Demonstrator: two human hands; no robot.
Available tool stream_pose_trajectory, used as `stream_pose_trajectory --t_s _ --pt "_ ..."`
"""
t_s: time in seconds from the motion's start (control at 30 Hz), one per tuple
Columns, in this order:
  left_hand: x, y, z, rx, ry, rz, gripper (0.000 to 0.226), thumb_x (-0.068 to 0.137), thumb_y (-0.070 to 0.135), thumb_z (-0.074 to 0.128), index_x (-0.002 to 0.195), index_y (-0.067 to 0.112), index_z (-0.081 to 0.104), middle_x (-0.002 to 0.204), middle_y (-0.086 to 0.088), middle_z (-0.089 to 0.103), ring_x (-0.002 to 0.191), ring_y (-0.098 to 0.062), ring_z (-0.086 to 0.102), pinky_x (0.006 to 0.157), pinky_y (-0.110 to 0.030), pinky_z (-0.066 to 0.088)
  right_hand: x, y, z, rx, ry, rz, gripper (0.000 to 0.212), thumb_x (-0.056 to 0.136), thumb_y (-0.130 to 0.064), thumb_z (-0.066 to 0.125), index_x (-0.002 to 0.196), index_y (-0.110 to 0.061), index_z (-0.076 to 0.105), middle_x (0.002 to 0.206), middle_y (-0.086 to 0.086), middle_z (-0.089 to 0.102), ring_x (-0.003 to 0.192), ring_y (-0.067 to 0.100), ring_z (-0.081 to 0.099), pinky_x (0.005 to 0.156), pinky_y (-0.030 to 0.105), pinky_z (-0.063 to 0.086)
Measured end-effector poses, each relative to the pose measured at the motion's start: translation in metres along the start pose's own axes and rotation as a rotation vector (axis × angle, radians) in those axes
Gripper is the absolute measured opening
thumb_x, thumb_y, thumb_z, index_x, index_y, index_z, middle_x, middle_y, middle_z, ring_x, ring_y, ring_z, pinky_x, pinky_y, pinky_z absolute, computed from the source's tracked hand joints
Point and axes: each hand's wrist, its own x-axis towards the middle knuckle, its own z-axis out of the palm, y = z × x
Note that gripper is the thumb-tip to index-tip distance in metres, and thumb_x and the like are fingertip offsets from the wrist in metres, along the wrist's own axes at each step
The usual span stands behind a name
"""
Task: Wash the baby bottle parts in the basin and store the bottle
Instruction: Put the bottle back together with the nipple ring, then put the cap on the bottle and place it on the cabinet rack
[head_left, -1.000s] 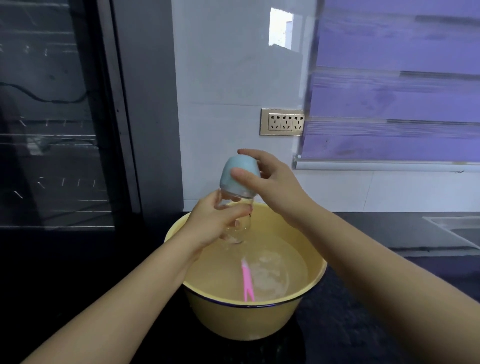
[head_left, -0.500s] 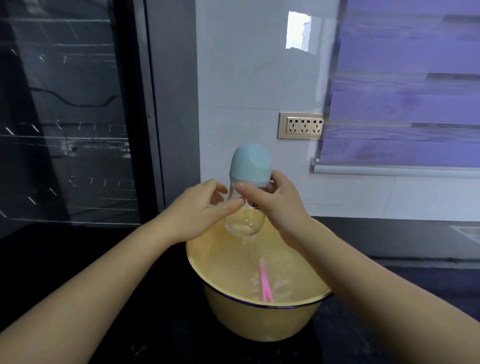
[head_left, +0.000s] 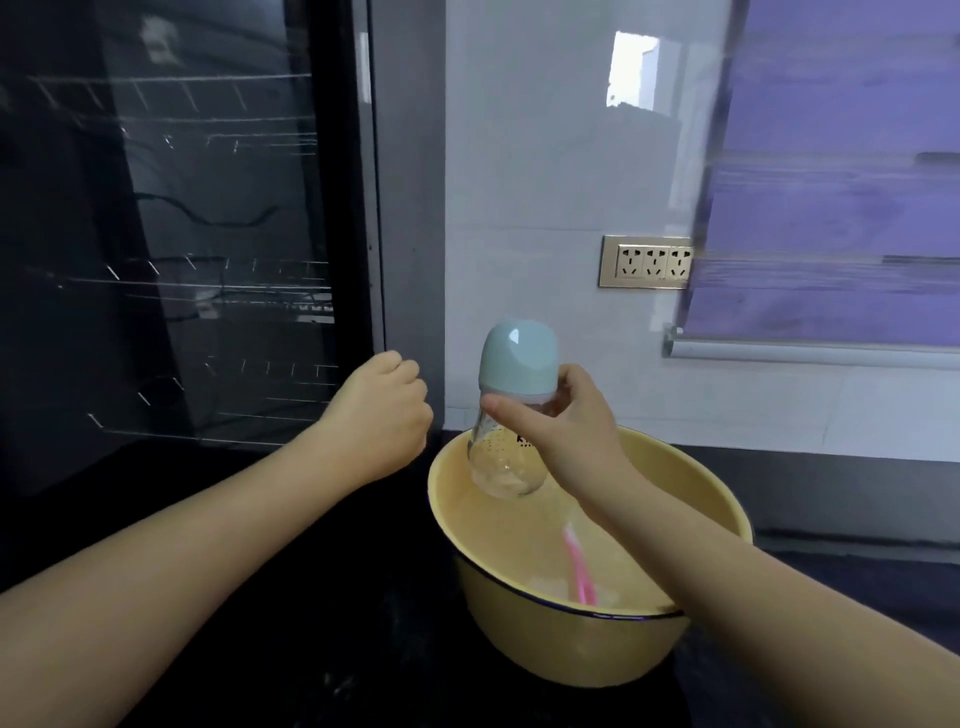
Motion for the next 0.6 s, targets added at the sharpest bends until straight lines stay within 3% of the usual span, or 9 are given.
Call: stream_pose_trajectory --t_s 0.07,0.17,0.3,0.43,0.5,0.53,0.6 --pt "0.003 0.004 0.007 0.000 -0.043 -0.017 0.029 0.094 0.021 0.038 0.088 0.013 0.065 0.083 -0.001 0.057 0.084 -0.022 0.046 0.080 -0.034 0.032 -0.001 0.001 -0.001 -0.006 0.000 0.004 0.054 0.062 -0.039 0.084 0.103 -0.021 0.052 0.097 -0.003 0.063 0.089 0.013 0.063 0.080 0.034 0.054" --pt "0.010 0.006 0.004 -0.004 -0.150 0.000 0.037 0.097 0.017 0.028 0.099 0.011 0.064 0.095 -0.001 0.061 0.087 -0.022 0.042 0.082 -0.034 0.030 -0.005 0.002 -0.003 -0.033 -0.017 0.002 0.053 0.063 -0.037 0.083 0.102 -0.023 0.052 0.095 -0.006 0.063 0.088 0.009 0.062 0.077 0.030 0.053" --pt "0.013 0.006 0.002 0.028 -0.194 0.018 0.041 0.098 0.022 0.026 0.099 0.011 0.065 0.096 -0.001 0.062 0.080 -0.021 0.036 0.079 -0.033 0.026 -0.007 0.002 -0.006 -0.141 -0.050 -0.037 0.056 0.063 -0.041 0.082 0.105 -0.023 0.050 0.092 -0.012 0.059 0.081 0.001 0.057 0.064 0.016 0.043" --pt "0.006 0.006 -0.005 -0.011 -0.230 0.023 0.047 0.097 0.030 0.024 0.095 0.011 0.066 0.093 -0.003 0.064 0.083 -0.023 0.048 0.083 -0.036 0.031 -0.004 0.009 -0.010 -0.152 -0.060 -0.053 0.053 0.063 -0.040 0.083 0.102 -0.024 0.050 0.090 -0.014 0.058 0.077 -0.001 0.055 0.060 0.010 0.041" --pt "-0.003 0.007 -0.004 -0.017 0.019 0.061 0.048 0.092 0.030 0.026 0.076 0.011 0.068 0.074 -0.002 0.063 0.067 -0.021 0.040 0.073 -0.035 0.032 -0.003 0.008 -0.011 -0.140 -0.057 -0.050 0.050 0.064 -0.038 0.083 0.100 -0.026 0.051 0.089 -0.014 0.059 0.077 -0.002 0.056 0.060 0.010 0.041" --pt "-0.011 0.005 -0.014 -0.027 0.059 0.038 0.048 0.088 0.031 0.029 0.067 0.012 0.067 0.065 -0.001 0.060 0.062 -0.020 0.034 0.068 -0.034 0.030 -0.002 0.007 -0.010 -0.129 -0.058 -0.044 0.049 0.064 -0.037 0.082 0.100 -0.026 0.051 0.089 -0.014 0.059 0.077 -0.002 0.056 0.060 0.010 0.041" --pt "-0.019 0.005 -0.018 -0.022 -0.051 0.017 0.046 0.091 0.031 0.028 0.075 0.009 0.065 0.074 -0.003 0.060 0.067 -0.021 0.032 0.070 -0.035 0.023 -0.002 0.005 -0.008 -0.111 -0.053 -0.035 0.049 0.065 -0.036 0.082 0.101 -0.024 0.052 0.090 -0.014 0.060 0.079 0.000 0.057 0.063 0.014 0.042"
